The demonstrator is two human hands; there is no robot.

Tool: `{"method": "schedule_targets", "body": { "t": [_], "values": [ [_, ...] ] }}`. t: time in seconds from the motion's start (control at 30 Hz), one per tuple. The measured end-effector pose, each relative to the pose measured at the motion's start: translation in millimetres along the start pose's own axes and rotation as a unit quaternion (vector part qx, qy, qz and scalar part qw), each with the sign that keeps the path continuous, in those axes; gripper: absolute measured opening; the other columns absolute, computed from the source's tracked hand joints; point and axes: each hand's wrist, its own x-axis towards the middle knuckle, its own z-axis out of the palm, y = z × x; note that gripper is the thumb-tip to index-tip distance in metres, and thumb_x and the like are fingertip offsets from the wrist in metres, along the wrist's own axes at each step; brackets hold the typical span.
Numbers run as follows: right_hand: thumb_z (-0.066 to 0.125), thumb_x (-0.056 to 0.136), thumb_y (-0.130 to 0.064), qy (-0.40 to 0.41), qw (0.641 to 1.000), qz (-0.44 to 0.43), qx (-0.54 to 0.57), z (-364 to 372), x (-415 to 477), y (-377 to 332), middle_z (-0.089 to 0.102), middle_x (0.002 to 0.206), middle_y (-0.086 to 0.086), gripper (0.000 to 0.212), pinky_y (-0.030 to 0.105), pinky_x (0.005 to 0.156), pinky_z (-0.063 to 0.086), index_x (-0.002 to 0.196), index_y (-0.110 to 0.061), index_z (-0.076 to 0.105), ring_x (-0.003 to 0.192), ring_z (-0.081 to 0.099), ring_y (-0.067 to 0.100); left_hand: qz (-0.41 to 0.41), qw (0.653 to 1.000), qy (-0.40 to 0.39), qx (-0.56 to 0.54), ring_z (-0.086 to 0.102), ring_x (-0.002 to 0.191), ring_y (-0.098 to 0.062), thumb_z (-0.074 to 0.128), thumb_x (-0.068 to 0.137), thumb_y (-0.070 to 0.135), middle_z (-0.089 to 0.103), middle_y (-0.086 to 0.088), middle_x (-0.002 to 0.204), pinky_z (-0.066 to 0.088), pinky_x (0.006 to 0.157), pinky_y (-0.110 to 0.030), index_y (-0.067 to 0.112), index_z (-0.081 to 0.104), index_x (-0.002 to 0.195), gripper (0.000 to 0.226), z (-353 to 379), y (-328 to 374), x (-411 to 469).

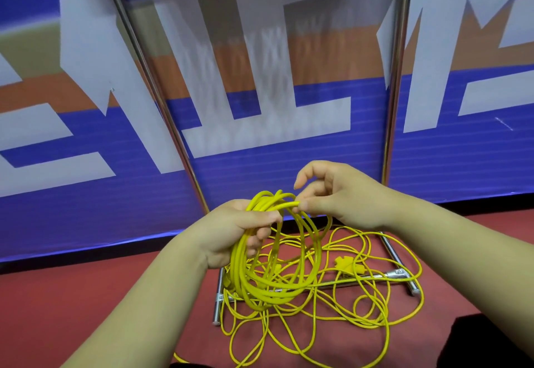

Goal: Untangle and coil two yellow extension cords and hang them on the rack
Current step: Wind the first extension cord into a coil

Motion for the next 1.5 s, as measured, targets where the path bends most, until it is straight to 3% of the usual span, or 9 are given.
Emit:
{"method": "schedule_targets", "body": {
  "t": [0.13,0.4,0.53,0.7,0.83,0.93,1.07,1.3,1.5],
  "values": [
    [0.071,0.089,-0.004,-0.002,1.000,0.003,0.023,-5,0,4,0.074,0.089,0.011,0.022,0.044,0.083,0.053,0.100,-0.010,0.052,0.083,0.068,0.026,0.047,0.999,0.015,-0.008,0.023,0.036,-0.003,0.068,0.086,0.019,0.026,0.004,0.052,0.022,0.040,-0.018,0.024,0.058,0.057,0.031,4,11,-2],
    [0.070,0.092,-0.009,-0.034,0.998,-0.022,-0.057,-14,0,13,0.068,0.093,0.019,0.020,0.048,0.085,0.052,0.088,-0.017,0.052,0.093,0.066,0.039,0.131,0.987,0.064,-0.066,0.023,0.035,-0.002,0.065,0.083,0.024,0.024,0.007,0.049,0.026,0.037,-0.017,0.019,0.057,0.068,0.017,-10,23,-12],
    [0.069,0.091,-0.005,0.002,0.997,-0.017,-0.081,-19,-3,17,0.074,0.090,0.011,0.017,0.035,0.083,0.058,0.090,-0.010,0.054,0.092,0.073,0.026,0.107,0.992,0.034,-0.056,0.028,0.034,-0.004,0.071,0.081,0.023,0.028,0.005,0.047,0.030,0.038,-0.018,0.012,0.058,0.076,0.018,-18,20,-13],
    [0.072,0.088,-0.005,0.099,0.993,-0.048,-0.047,-22,-4,9,0.075,0.088,0.016,0.014,0.053,0.087,0.055,0.089,-0.012,0.060,0.089,0.071,0.039,0.014,0.998,-0.054,0.002,0.040,0.040,-0.009,0.076,0.074,0.023,0.040,0.000,0.055,0.044,0.043,-0.025,0.012,0.054,0.082,0.027,-18,5,-9],
    [0.074,0.087,-0.005,0.117,0.991,-0.060,-0.025,-14,-2,-3,0.076,0.086,0.015,0.010,0.026,0.072,0.055,0.089,-0.009,0.064,0.074,0.070,0.019,0.012,0.996,-0.083,0.002,0.044,0.043,-0.011,0.086,0.069,0.027,0.039,-0.001,0.057,0.047,0.048,-0.028,0.006,0.052,0.094,0.047,-10,-2,-3],
    [0.074,0.088,-0.009,0.067,0.996,-0.041,-0.045,-9,-2,-3,0.078,0.085,0.007,0.009,0.024,0.073,0.055,0.089,-0.013,0.066,0.080,0.072,0.015,0.030,0.997,-0.068,-0.027,0.044,0.043,-0.011,0.095,0.055,0.045,0.040,-0.001,0.058,0.047,0.048,-0.027,0.006,0.061,0.093,0.064,-8,-2,-1],
    [0.075,0.088,-0.013,0.059,0.995,-0.042,-0.067,-5,2,1,0.077,0.085,0.006,0.010,0.045,0.084,0.057,0.091,-0.016,0.066,0.086,0.074,0.028,0.027,0.996,-0.066,-0.047,0.040,0.040,-0.009,0.085,0.067,0.052,0.043,0.000,0.056,0.043,0.045,-0.026,0.010,0.068,0.090,0.051,-5,2,0],
    [0.074,0.089,-0.010,0.020,0.999,-0.012,-0.046,-8,2,11,0.064,0.075,0.006,0.017,0.030,0.065,0.048,0.095,-0.010,0.058,0.067,0.056,0.014,0.059,0.996,-0.042,-0.054,0.033,0.037,-0.005,0.065,0.087,0.021,0.037,0.004,0.051,0.039,0.042,-0.023,0.014,0.052,0.075,0.018,2,15,-6],
    [0.070,0.091,-0.006,0.019,0.998,0.001,-0.063,-26,-5,19,0.070,0.085,0.014,0.018,0.048,0.082,0.053,0.096,-0.012,0.055,0.083,0.067,0.037,0.109,0.986,0.057,-0.115,0.028,0.032,-0.004,0.065,0.086,0.029,0.030,0.007,0.044,0.034,0.039,-0.019,0.013,0.056,0.073,0.022,-11,24,-12]
  ]
}}
